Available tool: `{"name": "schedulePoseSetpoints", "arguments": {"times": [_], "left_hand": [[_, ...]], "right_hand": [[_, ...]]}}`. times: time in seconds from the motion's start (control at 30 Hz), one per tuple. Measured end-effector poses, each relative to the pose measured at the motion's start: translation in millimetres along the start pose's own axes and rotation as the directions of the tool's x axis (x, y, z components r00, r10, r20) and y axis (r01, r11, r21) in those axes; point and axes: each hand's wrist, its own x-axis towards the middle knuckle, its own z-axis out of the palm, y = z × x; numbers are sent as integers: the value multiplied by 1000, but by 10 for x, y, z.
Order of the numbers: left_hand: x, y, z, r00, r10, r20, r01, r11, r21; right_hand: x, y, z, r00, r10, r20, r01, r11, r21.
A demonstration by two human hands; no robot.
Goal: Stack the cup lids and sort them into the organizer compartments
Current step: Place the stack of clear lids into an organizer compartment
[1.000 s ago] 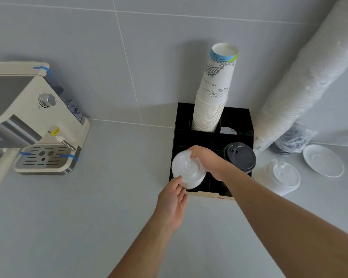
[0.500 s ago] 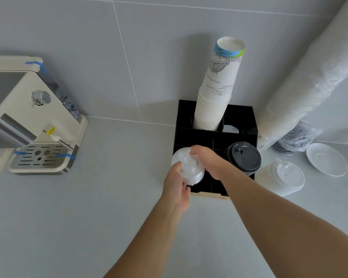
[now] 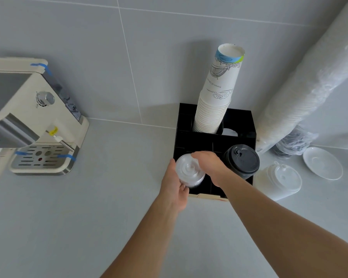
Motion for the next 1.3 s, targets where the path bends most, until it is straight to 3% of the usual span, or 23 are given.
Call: {"name": "schedulePoseSetpoints", "arguments": {"times": [0.2,0.33,0.6,0.83,1.3], "left_hand": [[-156,22,-14,1000,9,17,-9,1000,-11],[-281,-4,-77,998,55,18,-55,998,-5],[-448,-123,-346,993,104,56,-105,994,19],[-708,-207,-499,986,118,120,-111,992,-64],[-749,-572,-12,982,111,150,-116,993,25]], "right_hand": [[-176,0,-98,998,-33,-62,37,997,65],[-346,1,-186,990,-133,-56,138,985,107],[-820,103,-371,967,-239,93,172,874,453],[-1225,400,-746,978,-200,65,108,743,661],[-1397,942,-1479,987,-155,-39,138,704,696]]}}
